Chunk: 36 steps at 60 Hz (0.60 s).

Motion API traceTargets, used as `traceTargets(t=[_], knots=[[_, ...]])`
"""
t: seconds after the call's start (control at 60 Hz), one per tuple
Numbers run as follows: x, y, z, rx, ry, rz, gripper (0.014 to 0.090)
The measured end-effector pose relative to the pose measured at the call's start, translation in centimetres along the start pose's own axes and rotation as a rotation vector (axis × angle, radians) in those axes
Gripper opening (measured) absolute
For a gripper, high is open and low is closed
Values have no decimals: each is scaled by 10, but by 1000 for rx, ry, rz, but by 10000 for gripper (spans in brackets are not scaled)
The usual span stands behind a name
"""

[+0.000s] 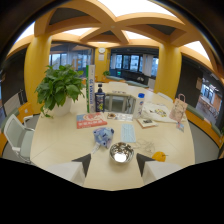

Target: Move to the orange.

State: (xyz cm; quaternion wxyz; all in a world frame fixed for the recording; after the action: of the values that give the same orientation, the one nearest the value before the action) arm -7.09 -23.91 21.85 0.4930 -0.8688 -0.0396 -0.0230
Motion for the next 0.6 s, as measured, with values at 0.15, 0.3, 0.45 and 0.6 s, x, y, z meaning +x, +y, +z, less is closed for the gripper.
traceTargets(t=[0.15,0.3,0.45,0.6], knots=[[11,18,-16,-2,16,6,863],[41,53,-30,-29,50,-2,861],[90,96,-33,-84,93,-6,863],[147,124,-13,-117,125,-15,863]])
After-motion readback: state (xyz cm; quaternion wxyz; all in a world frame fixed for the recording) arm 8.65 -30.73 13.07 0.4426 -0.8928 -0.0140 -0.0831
